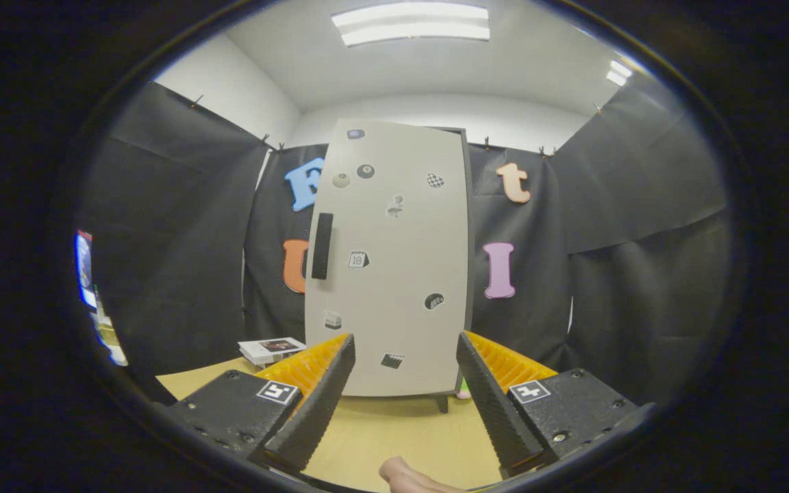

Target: Open the shoe cabinet door, grab the shoes and put them into the shoe cabinet, then close the shoe cabinet door.

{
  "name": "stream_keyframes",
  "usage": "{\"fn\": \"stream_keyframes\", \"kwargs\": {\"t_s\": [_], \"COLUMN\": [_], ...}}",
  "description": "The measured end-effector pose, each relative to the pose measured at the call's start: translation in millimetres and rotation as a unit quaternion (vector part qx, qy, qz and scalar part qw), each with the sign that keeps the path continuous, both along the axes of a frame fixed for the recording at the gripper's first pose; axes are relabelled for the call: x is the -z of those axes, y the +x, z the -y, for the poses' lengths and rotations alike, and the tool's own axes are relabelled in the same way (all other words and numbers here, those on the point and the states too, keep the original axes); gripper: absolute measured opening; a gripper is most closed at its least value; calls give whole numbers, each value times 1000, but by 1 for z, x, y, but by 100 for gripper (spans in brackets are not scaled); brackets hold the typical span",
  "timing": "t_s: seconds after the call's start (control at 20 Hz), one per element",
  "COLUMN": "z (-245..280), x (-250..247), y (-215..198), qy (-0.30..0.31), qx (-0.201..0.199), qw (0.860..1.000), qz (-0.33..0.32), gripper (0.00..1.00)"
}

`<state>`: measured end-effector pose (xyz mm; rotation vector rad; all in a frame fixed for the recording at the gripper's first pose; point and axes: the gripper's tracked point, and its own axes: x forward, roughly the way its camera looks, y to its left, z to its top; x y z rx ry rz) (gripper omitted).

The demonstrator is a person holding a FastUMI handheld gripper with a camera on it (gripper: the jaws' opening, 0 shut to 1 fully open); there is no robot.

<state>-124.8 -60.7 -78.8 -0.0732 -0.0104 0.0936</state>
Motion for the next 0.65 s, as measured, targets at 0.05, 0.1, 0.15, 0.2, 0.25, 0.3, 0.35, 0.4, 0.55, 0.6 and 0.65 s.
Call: {"fn": "stream_keyframes", "kwargs": {"t_s": [0.05, 0.1, 0.15, 0.2, 0.25, 0.3, 0.35, 0.4, 0.55, 0.6, 0.65], "z": [-2, -4, -6, -9, -11, -11, -11, -11, -10, -10, -12], "x": [2, 3, 5, 6, 8, 8, 7, 7, 6, 5, 3], "y": [-1, -1, -1, -1, -1, -2, -3, -2, 3, 5, 10], "qy": [-2, -6, -9, -12, -13, -14, -16, -16, -17, -17, -15], "qx": [-2, -6, -10, -14, -18, -19, -19, -18, -14, -13, -14], "qw": [1000, 1000, 1000, 1000, 1000, 1000, 1000, 1000, 1000, 1000, 1000], "qz": [-2, -5, -7, -9, -10, -9, -10, -10, -11, -11, -11], "gripper": [97, 97, 97, 97, 97, 97, 97, 97, 97, 97, 97]}}
